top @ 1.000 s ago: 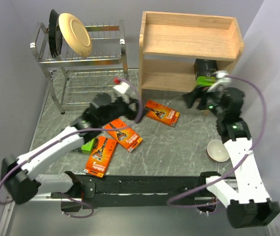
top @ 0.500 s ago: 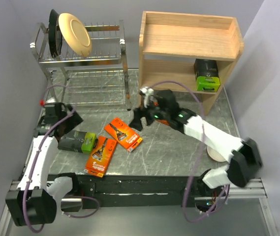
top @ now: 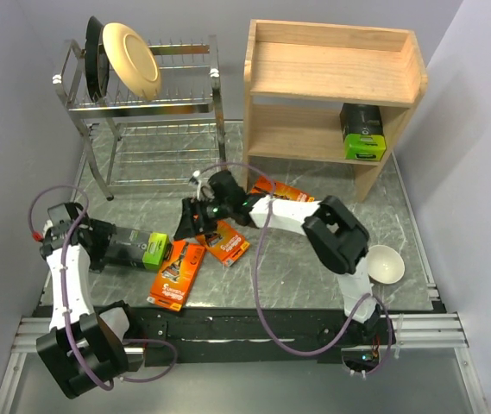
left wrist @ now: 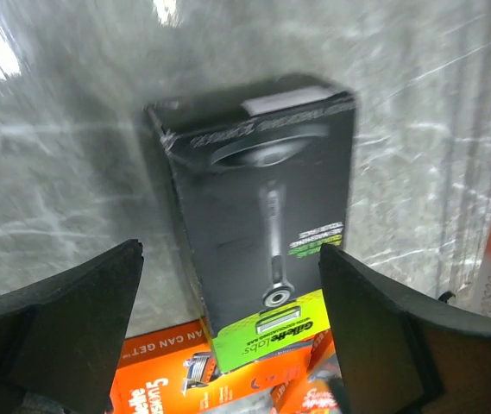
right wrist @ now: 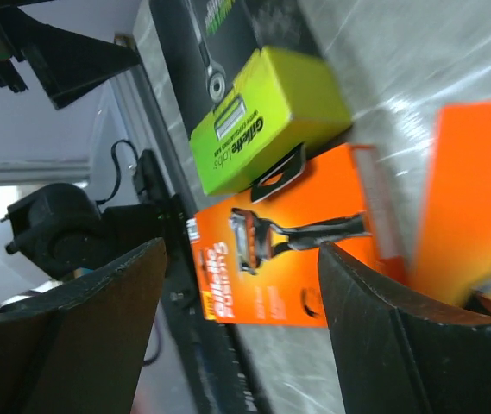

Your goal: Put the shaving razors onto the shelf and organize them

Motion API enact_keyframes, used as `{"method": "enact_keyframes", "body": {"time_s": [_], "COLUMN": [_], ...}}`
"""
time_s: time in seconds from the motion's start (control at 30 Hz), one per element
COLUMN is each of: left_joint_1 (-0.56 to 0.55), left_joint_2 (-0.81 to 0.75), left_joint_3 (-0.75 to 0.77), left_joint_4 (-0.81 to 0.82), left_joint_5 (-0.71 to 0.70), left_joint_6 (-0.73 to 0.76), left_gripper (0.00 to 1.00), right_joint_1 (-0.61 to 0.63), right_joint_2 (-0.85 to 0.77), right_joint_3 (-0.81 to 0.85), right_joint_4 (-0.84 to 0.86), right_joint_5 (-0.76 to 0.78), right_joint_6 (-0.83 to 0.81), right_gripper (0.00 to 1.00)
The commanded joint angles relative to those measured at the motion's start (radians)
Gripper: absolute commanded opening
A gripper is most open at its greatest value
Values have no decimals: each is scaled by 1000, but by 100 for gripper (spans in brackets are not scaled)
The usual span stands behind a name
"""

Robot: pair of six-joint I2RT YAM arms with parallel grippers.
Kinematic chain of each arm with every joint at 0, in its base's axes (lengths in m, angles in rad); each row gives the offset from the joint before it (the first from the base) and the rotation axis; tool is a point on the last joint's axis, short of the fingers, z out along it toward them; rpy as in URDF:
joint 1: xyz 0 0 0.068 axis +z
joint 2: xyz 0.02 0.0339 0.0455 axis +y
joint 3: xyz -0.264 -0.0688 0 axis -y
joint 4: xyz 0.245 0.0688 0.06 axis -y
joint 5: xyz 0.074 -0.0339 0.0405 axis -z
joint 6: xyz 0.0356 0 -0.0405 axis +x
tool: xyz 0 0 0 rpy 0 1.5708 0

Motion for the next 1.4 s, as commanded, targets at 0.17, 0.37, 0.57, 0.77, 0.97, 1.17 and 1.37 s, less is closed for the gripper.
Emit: {"method": "enact_keyframes", "body": {"time_s": [0.17,0.37,0.57,0.77,0.97,1.17,1.37], "left_joint_1": [8,10,8,10,8,8,8], "left_joint_2": [-8,-14,-9,1,-8,-25,-32], "left_joint_3": [-146,-176,-195,-205,-210,-143,-75], "left_joint_4": [140,149,178,204,222,192,29], "left_joint_5": [131,132,143,162,191,247,324], "left_joint_6": [-68,-60,-74,-76,-71,-13,13], "left_gripper": [84,84,83,82,91,99,99], "right_joint_1": [43,62,80,97,100,79,44], "right_joint_2": [149,220,233,249,244,160,42], "right_joint_3": [166,203,199,209,179,174,179], "right_joint_4": [-20,-67,-64,-78,-44,20,-39], "right_joint_5": [117,156,140,136,134,116,215], "right_joint_6": [207,237,253,254,260,296,319], "right_gripper": [58,45,40,37,16,0,0]}}
